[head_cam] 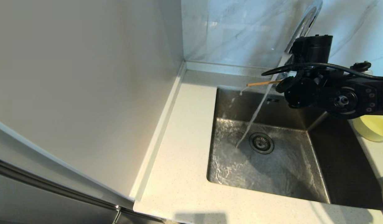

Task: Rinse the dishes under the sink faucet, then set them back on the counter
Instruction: Rinse the chopsticks

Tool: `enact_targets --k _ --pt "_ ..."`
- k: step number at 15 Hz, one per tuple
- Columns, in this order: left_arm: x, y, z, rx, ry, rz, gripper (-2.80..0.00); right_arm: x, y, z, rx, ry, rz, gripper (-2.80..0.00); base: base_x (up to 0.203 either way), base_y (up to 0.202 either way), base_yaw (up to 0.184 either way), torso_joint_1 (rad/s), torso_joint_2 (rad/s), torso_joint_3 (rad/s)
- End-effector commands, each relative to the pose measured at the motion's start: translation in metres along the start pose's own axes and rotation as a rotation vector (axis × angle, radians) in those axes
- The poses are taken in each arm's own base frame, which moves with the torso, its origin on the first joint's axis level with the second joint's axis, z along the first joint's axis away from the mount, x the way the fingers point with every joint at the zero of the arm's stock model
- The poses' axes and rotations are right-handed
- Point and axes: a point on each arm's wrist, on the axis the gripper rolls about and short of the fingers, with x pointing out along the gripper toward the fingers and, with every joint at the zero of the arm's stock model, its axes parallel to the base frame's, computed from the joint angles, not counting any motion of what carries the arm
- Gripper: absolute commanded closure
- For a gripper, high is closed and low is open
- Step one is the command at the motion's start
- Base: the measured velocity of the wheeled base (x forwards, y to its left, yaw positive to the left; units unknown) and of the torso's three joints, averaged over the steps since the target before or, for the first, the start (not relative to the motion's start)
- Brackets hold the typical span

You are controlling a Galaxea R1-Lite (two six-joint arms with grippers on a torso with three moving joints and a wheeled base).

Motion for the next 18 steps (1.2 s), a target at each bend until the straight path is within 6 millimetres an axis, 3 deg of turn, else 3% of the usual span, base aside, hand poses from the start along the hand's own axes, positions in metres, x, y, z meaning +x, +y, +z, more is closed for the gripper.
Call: enact_targets --k 1,6,10,12,15,18 --pt "0.000 0.000 0.000 0.000 -0.001 0.000 0.00 -0.003 -0.001 -0.001 0.008 0.002 0.001 0.00 0.000 0.000 0.000 0.000 0.00 0.000" --pt "0.000 0.000 0.000 0.000 -0.001 0.000 0.00 0.001 0.001 0.007 -0.004 -0.015 -0.009 0.00 0.000 0.000 0.000 0.000 0.00 0.000" --pt "0.000 0.000 0.000 0.000 -0.001 0.000 0.00 0.038 -0.010 0.062 -0.063 -0.133 -0.089 0.00 0.000 0.000 0.000 0.000 0.00 0.000" --pt "0.000 0.000 0.000 0.000 -0.001 0.000 0.00 0.045 -0.013 0.096 -0.070 -0.156 -0.116 0.00 0.000 0.000 0.000 0.000 0.00 0.000" --pt "0.000 0.000 0.000 0.000 -0.001 0.000 0.00 0.028 0.012 0.145 -0.035 -0.148 -0.064 0.00 0.000 0.000 0.000 0.000 0.00 0.000" --pt "0.000 0.000 0.000 0.000 -0.001 0.000 0.00 0.004 0.037 0.186 -0.215 0.071 0.064 0.00 0.000 0.000 0.000 0.000 0.00 0.000"
